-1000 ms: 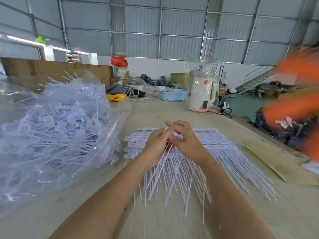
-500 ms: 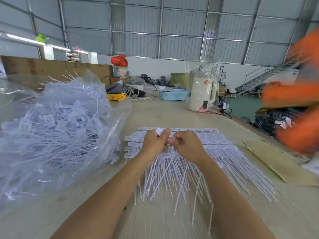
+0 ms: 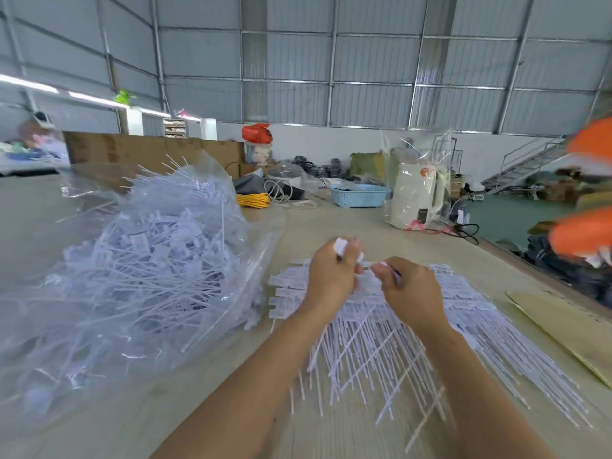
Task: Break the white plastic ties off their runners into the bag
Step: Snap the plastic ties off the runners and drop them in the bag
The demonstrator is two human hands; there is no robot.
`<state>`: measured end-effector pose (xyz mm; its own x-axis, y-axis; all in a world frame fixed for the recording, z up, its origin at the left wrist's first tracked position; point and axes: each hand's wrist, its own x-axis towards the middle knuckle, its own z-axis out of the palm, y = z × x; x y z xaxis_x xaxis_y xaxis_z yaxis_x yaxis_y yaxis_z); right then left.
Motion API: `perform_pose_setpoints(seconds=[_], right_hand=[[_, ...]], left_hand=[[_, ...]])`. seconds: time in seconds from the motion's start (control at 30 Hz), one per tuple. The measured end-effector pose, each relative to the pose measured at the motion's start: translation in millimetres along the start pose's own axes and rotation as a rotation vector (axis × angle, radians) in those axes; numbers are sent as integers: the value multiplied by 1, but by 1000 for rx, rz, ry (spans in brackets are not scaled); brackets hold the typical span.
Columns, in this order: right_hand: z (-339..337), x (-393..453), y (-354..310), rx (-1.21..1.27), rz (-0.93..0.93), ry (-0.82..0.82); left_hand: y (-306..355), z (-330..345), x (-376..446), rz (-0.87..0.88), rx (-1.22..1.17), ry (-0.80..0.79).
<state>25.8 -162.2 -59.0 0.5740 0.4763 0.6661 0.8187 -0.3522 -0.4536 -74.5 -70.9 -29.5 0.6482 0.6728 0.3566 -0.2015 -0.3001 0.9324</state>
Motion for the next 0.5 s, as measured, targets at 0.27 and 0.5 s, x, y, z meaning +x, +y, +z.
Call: perform_pose_setpoints(seconds=[0.27, 0.5], right_hand=[[2, 2, -1, -7, -51, -23], [6, 0, -1, 7, -14, -77]], left_hand=[[120, -90, -16, 729, 368, 283], [80, -175, 29, -46, 985, 110]])
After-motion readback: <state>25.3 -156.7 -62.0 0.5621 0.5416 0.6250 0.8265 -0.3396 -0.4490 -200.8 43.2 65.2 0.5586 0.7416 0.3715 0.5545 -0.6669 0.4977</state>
